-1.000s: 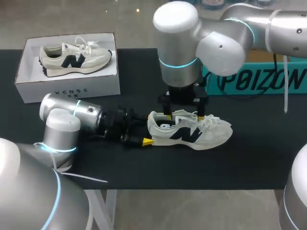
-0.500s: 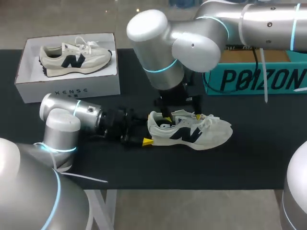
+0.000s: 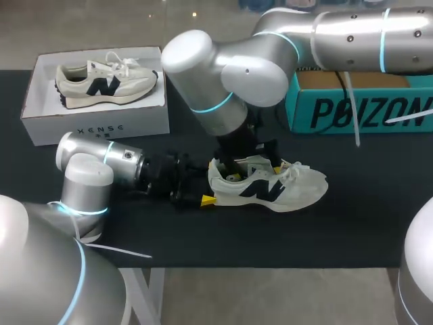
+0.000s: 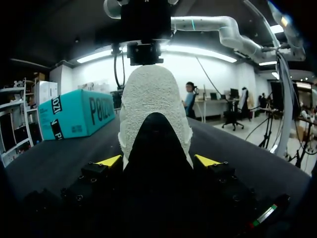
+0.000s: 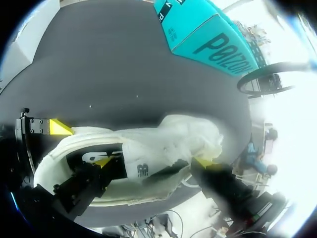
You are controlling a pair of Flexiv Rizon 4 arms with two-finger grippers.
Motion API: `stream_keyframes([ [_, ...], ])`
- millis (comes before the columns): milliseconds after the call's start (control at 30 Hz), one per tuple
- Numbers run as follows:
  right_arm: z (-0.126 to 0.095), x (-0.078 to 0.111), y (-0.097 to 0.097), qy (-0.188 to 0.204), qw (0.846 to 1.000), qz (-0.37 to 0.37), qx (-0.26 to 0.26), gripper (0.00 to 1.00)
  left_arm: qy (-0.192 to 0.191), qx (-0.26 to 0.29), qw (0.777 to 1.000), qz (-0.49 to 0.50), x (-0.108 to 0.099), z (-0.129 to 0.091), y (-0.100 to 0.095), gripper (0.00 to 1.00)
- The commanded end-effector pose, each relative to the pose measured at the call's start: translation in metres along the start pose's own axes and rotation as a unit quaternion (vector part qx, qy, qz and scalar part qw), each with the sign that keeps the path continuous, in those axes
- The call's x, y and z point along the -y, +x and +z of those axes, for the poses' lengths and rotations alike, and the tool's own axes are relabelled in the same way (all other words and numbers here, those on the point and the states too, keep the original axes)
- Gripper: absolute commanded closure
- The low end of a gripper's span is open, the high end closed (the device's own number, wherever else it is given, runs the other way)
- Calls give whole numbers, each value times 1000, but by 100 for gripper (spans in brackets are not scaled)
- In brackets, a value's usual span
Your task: Take the shoe out of the shoebox, open the shoe tongue, remove and reinsert the insole, then place the shoe into the shoebox
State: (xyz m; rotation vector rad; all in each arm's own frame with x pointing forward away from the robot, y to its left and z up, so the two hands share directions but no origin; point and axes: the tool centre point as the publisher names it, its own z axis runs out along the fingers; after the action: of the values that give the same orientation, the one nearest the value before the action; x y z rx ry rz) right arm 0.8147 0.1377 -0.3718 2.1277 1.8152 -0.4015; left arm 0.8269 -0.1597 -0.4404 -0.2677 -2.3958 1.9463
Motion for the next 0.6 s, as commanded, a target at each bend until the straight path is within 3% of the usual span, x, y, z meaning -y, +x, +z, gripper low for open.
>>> stream_keyframes([
  [33,6,-4,5,6,1000,0,8,0,1,1,1000,0,-6,3,-2,100],
  [600,15,-11,-16,1,999,9,32,0,1,1,1000,0,-6,3,-2,100],
])
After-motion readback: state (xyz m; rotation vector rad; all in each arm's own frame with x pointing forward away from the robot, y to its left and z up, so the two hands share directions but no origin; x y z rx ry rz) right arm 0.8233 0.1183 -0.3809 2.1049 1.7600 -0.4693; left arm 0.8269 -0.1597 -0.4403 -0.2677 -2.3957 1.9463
